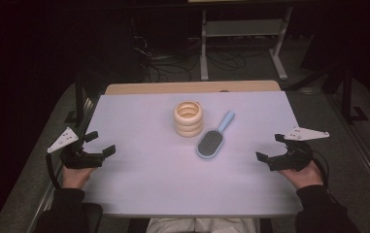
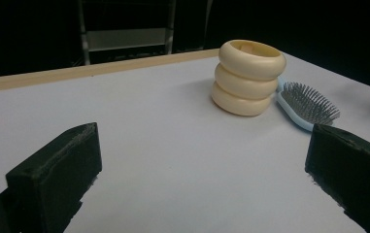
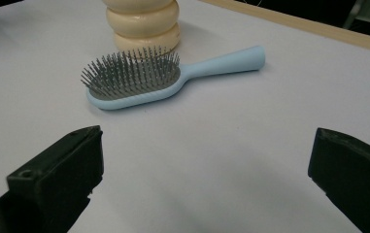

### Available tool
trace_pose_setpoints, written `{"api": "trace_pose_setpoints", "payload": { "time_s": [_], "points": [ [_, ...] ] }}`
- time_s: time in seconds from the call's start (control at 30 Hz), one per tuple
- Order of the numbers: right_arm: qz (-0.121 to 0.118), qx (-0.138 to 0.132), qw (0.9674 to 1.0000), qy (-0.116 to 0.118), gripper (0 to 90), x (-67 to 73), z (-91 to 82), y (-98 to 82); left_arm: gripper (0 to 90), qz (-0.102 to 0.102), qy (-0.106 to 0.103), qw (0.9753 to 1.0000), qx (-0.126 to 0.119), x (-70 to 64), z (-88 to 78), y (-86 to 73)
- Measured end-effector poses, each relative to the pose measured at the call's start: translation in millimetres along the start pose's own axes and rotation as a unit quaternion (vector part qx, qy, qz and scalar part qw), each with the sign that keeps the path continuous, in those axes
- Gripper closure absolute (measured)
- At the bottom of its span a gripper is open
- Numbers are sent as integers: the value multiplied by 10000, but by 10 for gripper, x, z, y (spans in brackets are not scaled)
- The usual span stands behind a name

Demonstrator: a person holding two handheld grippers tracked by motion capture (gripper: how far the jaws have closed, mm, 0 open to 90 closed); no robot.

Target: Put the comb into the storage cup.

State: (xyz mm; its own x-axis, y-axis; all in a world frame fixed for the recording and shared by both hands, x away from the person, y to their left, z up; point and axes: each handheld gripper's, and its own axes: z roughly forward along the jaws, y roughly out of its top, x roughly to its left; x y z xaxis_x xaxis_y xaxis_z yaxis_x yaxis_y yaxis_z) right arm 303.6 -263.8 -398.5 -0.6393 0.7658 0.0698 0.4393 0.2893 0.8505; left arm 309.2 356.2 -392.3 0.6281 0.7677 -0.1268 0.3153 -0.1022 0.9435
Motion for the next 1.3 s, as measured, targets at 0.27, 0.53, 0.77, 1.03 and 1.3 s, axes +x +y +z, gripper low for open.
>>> {"api": "trace_pose_setpoints", "payload": {
  "time_s": [0.27, 0.53, 0.77, 1.03, 1.3],
  "points": [
    [-53, -8, 10000, 46, 0, 16, 5, 44, 0, -8, -17, 10000, -12, 0, 2, -8],
    [-147, 85, 9998, 37, 0, 18, 4, 157, 0, -25, -40, 10000, 1, -3, 13, -13],
    [-288, 258, 9992, 69, 0, 28, 49, 286, 0, 15, -51, 10000, 47, -9, 18, -16],
    [-338, 319, 9989, 81, 0, 6, 73, 413, 0, -10, -69, 10000, 46, -9, 21, -20],
    [-386, 369, 9985, 121, 0, -6, 97, 543, 0, -7, -75, 10000, 59, -8, 24, -22]
  ]
}}
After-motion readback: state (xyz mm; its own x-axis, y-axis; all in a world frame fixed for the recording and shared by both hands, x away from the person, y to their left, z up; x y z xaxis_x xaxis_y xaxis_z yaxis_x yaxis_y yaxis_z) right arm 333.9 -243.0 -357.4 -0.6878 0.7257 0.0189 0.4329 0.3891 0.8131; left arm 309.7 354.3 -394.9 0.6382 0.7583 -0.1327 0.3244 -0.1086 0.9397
